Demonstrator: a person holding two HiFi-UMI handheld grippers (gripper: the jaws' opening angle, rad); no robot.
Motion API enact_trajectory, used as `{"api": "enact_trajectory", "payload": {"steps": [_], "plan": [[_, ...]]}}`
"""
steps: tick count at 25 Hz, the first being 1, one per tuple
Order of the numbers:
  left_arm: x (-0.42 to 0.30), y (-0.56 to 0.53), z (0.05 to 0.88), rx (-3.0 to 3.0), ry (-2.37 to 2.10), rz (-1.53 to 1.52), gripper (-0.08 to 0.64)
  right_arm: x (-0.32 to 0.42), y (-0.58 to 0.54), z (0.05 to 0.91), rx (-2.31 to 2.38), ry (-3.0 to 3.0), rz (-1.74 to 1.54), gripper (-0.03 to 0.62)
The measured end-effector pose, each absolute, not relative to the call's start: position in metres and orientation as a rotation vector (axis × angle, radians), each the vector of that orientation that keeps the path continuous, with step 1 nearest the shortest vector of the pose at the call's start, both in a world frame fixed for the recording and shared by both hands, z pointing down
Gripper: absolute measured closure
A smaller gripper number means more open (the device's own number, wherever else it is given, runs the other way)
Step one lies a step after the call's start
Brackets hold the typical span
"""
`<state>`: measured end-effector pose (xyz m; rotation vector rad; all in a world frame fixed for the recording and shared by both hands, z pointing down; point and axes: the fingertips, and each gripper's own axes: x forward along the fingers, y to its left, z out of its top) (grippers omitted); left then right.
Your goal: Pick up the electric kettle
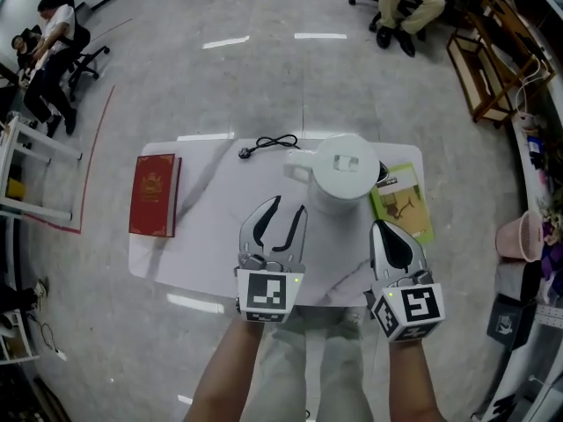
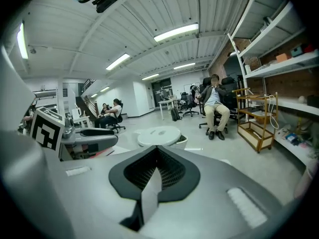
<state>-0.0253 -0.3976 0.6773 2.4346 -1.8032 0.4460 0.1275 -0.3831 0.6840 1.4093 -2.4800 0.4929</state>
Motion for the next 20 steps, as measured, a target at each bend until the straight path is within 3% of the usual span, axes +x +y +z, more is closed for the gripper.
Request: {"api": "enact_trajectory", "payload": {"steps": [11,20], "plan": [[-0.051,-0.462,0.744,2.329,-1.885,0.578,0.364,0.137,-0.411,0.739,1.502,-2.371,0.502,0.569],[-0.048,-0.513,0.761,2.357,-1.903,0.558,0.364,0.149,-0.437,0.764,1.565,-2.295,0.522,0.568]]}}
